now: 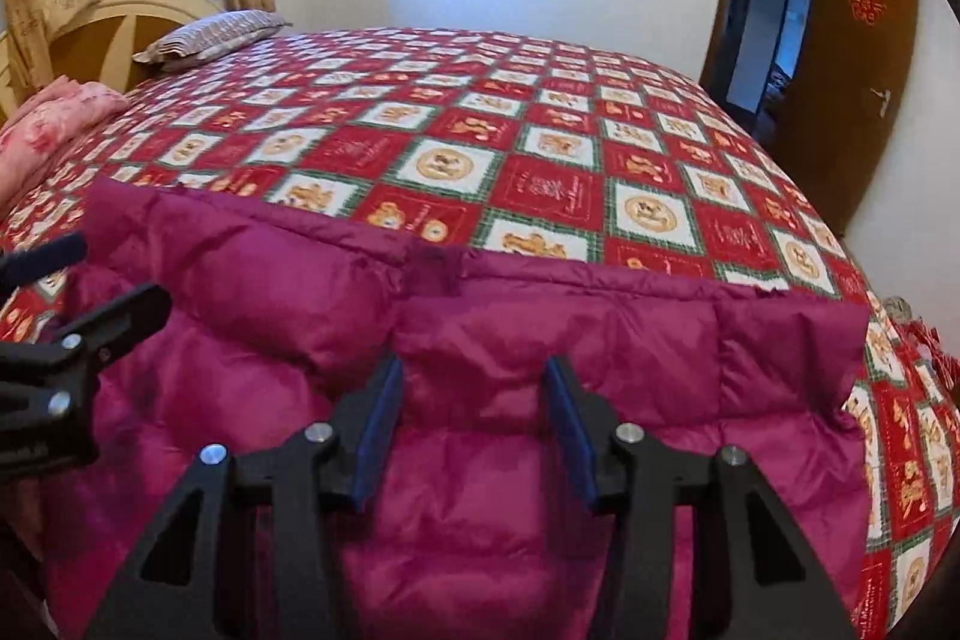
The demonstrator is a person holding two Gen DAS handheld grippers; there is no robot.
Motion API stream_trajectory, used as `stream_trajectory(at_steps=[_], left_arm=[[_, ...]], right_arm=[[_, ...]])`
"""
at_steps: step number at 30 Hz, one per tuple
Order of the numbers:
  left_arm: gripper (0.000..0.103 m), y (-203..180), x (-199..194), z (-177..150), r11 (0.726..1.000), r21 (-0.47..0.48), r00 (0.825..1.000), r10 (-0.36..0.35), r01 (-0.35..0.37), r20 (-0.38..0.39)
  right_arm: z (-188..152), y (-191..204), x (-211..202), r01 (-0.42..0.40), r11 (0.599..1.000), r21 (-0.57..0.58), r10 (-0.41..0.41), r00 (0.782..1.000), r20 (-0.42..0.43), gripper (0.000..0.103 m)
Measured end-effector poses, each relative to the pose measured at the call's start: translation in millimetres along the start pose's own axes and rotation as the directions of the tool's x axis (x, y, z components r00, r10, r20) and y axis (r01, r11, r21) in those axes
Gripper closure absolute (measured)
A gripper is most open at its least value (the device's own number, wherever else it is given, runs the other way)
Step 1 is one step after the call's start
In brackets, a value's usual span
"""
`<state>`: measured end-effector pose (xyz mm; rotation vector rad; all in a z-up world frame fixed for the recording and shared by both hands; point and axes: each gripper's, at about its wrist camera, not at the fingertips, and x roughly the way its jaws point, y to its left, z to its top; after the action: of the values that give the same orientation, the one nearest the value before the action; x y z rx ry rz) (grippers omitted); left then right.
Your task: Fold large clothes
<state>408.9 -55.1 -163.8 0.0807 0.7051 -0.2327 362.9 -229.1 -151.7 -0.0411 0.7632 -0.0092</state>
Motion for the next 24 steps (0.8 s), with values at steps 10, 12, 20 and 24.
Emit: stream_trajectory(at_steps=[10, 12, 20, 24], left_arm=[[0.002, 9, 33, -13, 0.996, -0.08, 0.999, -0.027, 0.024, -0.039], [0.002, 9, 37, -13, 0.996, -0.083, 0.998, -0.027, 0.023, -0.052], [0.001, 2, 47, -14, 0.999, -0.049, 0.996, 0.011, -0.016, -0.09], [0.001, 3, 50, -14, 0.999, -0.046, 0.995, 0.016, -0.021, -0.103]], right_arm=[[-6, -9, 24, -0.04, 0.997, 0.063, 0.041, 0.999, -0.005, 0.051], [-6, -8, 27, -0.042, 0.997, 0.065, 0.042, 0.999, -0.012, 0.051], [-8, -8, 40, -0.042, 0.997, 0.065, 0.045, 0.998, -0.05, 0.051], [-8, -9, 43, -0.049, 0.996, 0.069, 0.053, 0.997, -0.061, 0.051]])
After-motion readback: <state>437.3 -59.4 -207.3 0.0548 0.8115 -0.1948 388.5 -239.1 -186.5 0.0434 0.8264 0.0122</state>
